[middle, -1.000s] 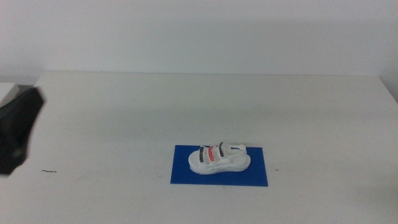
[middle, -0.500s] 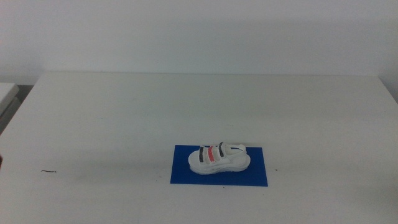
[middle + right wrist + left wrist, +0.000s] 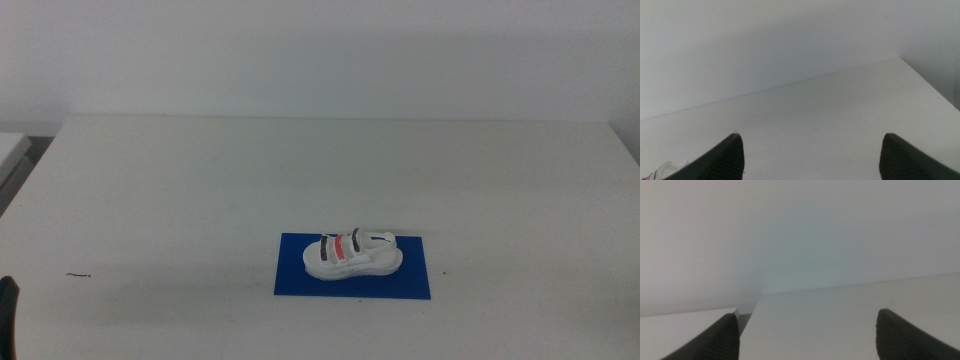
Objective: Use one arm to grab the shoe from the table and place it on the mat.
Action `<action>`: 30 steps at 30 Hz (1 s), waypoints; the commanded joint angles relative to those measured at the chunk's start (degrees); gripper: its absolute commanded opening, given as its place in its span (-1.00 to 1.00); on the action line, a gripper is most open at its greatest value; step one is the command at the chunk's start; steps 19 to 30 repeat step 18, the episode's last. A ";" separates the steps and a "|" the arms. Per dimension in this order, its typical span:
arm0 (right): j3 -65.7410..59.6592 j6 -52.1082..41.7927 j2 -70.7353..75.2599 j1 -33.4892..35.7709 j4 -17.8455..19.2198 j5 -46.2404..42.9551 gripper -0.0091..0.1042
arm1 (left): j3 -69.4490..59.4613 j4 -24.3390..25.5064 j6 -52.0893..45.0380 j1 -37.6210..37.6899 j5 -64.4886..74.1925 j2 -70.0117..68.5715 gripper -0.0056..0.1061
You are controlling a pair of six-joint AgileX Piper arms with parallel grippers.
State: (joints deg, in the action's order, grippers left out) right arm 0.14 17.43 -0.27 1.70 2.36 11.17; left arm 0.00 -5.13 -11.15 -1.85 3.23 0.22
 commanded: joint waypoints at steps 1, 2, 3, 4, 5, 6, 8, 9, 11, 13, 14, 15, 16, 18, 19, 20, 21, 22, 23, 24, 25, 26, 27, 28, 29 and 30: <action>-0.14 -0.20 0.27 0.10 0.42 -0.49 0.56 | 0.00 -1.96 0.01 -0.19 -0.15 -0.22 0.78; -0.14 -0.20 0.27 0.10 0.42 -0.49 0.56 | 0.00 -3.14 0.01 -0.19 -0.15 -0.22 0.78; -0.14 -0.20 0.27 0.10 0.42 -0.49 0.56 | 0.00 -4.10 0.01 -0.19 -0.15 -0.22 0.78; -0.14 -0.20 0.27 0.10 0.42 -0.49 0.56 | 0.00 -4.59 0.01 -0.19 -0.15 -0.22 0.78; -0.14 -0.20 0.27 0.10 0.42 -0.49 0.56 | 0.00 -4.71 0.01 -0.19 -0.15 -0.22 0.78; -0.14 -0.20 0.27 0.10 0.42 -0.49 0.56 | 0.00 -4.71 0.01 -0.19 -0.15 -0.22 0.78; -0.14 -0.20 0.27 0.10 0.42 -0.49 0.56 | 0.00 -4.71 0.01 -0.19 -0.15 -0.22 0.78; -0.14 -0.20 0.27 0.10 0.42 -0.49 0.56 | 0.00 -4.71 0.01 -0.19 -0.15 -0.22 0.78; -0.14 -0.20 0.27 0.10 0.42 -0.49 0.56 | 0.00 -4.71 0.01 -0.19 -0.15 -0.22 0.78; -0.14 -0.20 0.27 0.10 0.42 -0.49 0.56 | 0.00 -4.72 0.01 -0.19 -1.50 -0.22 0.78; -0.14 -0.20 0.27 0.10 0.42 -0.49 0.56 | 0.00 -4.72 0.01 -0.19 -1.50 -0.22 0.78; -0.14 -0.20 0.27 0.10 0.42 -0.49 0.56 | 0.00 -4.72 0.01 -0.19 -1.50 -0.22 0.78; -0.14 -0.20 0.27 0.10 0.42 -0.49 0.56 | 0.00 -4.72 0.01 -0.19 -1.50 -0.22 0.78; -0.14 -0.20 0.27 0.10 0.42 -0.49 0.56 | 0.00 -4.72 0.01 -0.19 -1.50 -0.22 0.78; -0.14 -0.20 0.27 0.10 0.42 -0.49 0.56 | 0.00 -4.72 0.01 -0.19 -1.50 -0.22 0.78; -0.14 -0.20 0.27 0.10 0.42 -0.49 0.56 | 0.00 -4.72 0.01 -0.19 -1.50 -0.22 0.78; -0.14 -0.20 0.27 0.10 0.42 -0.49 0.56 | 0.00 -4.72 0.01 -0.19 -1.50 -0.22 0.78; -0.14 -0.20 0.27 0.10 0.42 -0.49 0.56 | 0.00 -4.72 0.01 -0.19 -1.50 -0.22 0.78; -0.14 -0.20 0.27 0.10 0.42 -0.49 0.56 | 0.00 -4.72 0.01 -0.19 -1.50 -0.22 0.78; -0.14 -0.20 0.27 0.10 0.42 -0.49 0.56 | 0.00 -4.72 0.01 -0.19 -1.50 -0.22 0.78; -0.14 -0.20 0.27 0.10 0.42 -0.49 0.56 | 0.00 -4.72 0.01 -0.19 -1.50 -0.22 0.78; -0.14 -0.20 0.27 0.10 0.42 -0.49 0.56 | 0.00 -4.72 0.01 -0.19 -1.50 -0.22 0.78; -0.14 -0.20 0.27 0.10 0.42 -0.49 0.56 | 0.00 -4.72 0.01 -0.19 -1.50 -0.22 0.78; -0.14 -0.20 0.27 0.10 0.42 -0.49 0.56 | 0.00 -4.72 0.01 -0.19 -1.50 -0.22 0.78; -0.14 -0.20 0.27 0.10 0.42 -0.49 0.56 | 0.00 -4.72 0.01 -0.19 -1.50 -0.22 0.78; -0.14 -0.20 0.27 0.10 0.42 -0.49 0.56 | 0.00 -4.72 0.01 -0.19 -1.50 -0.22 0.78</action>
